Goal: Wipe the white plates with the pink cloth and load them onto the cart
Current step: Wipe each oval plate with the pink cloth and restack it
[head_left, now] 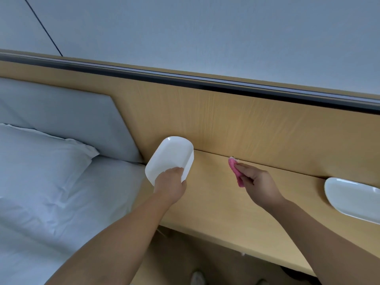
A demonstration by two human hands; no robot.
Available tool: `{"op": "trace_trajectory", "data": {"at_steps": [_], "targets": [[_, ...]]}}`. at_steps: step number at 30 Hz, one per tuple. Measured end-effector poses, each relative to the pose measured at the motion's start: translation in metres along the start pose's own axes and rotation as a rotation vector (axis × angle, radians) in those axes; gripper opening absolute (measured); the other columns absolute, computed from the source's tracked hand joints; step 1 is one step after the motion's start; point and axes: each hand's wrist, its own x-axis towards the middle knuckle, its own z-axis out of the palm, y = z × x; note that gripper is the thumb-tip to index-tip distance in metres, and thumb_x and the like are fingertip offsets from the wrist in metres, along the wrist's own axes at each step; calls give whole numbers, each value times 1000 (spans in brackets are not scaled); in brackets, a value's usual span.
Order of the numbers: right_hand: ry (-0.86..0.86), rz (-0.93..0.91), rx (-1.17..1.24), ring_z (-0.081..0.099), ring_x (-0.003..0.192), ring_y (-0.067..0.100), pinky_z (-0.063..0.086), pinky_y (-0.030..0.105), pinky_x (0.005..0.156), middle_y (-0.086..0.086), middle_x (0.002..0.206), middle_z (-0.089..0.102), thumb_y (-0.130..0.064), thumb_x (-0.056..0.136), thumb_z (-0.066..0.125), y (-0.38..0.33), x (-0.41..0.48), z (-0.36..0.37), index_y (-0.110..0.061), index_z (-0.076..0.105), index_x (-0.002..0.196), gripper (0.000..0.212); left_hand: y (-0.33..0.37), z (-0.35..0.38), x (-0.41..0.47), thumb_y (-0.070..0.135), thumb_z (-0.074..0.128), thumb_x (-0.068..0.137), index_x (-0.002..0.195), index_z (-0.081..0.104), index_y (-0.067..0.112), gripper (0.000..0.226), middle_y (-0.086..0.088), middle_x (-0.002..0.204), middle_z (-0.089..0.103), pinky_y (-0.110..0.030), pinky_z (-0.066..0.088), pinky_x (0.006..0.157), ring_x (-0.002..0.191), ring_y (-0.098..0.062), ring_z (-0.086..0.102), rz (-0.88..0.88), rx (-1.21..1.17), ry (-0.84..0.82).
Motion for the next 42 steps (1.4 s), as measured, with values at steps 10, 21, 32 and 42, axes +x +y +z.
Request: {"op": "trace_trajectory", "data": {"at_steps": [10,21,32,42], "targets": [[185,141,21,56,84,14,28,1,97,-38,76,56,-5,102,46,40,-53,-83,-22,60,132,37,124,24,35,33,36,103,107,62,14,32,-5,88,66,-32,44,66,79,-25,61,251,-44,-52],[451,471,66,42,65,5,37,5,74,-21,67,52,-24,103,48,118,-160,-204,-15,68,104,23,322,69,48,42,27,104,104,56,14,40,-9,93,68,-30,33,62,88,-30,63,483,94,-111],[478,473,141,51,72,-1,42,10,78,-28,79,57,-7,101,48,186,-191,-266,-16,61,131,34,423,135,77,37,37,102,109,46,12,28,-5,98,65,-31,34,62,84,-25,59,388,110,-238],[433,473,175,54,87,-8,43,7,78,-25,88,55,4,99,46,223,-190,-281,-14,59,133,41,450,166,95,29,44,100,133,42,10,39,-7,113,63,-30,43,70,100,-26,60,254,43,-308]]}}
